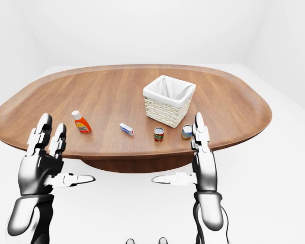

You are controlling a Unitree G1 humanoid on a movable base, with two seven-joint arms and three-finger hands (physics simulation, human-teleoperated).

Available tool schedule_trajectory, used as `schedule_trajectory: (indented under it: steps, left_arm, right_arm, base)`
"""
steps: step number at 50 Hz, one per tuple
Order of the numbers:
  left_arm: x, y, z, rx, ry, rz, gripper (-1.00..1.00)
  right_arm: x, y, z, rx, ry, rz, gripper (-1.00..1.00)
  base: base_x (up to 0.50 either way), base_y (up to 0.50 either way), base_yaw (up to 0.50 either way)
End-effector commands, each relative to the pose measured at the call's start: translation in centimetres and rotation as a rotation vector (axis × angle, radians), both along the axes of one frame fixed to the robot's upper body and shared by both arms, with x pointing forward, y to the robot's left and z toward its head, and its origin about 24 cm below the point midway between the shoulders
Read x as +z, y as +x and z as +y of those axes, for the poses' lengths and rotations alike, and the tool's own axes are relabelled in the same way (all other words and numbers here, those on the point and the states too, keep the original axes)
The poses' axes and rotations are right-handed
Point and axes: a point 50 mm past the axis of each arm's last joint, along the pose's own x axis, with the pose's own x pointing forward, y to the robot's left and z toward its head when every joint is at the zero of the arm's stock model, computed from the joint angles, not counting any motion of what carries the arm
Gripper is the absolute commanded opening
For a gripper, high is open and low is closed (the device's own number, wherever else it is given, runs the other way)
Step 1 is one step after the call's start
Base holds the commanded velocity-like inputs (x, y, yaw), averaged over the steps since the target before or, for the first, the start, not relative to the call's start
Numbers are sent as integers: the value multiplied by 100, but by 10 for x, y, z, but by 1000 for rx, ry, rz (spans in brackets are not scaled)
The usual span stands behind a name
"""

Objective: Pick up the ketchup, and put it in the basket.

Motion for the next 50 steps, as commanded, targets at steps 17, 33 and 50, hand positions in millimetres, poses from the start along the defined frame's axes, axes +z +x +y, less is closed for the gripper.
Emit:
schedule_trajectory:
  steps: [17, 33, 50]
  left_arm:
    - [12, -8, 3, 0, 3, -53, 100]
    - [9, -4, 4, 12, -5, -43, 100]
    - [12, -3, 10, 29, -34, -67, 100]
  right_arm:
    - [6, -6, -2, -20, -8, -24, 100]
    - [-2, 1, 2, -46, -48, 4, 100]
    - [1, -1, 4, -11, -26, -3, 100]
  base:
    - [0, 17, 0]
    - [0, 39, 0]
    - [5, 0, 0]
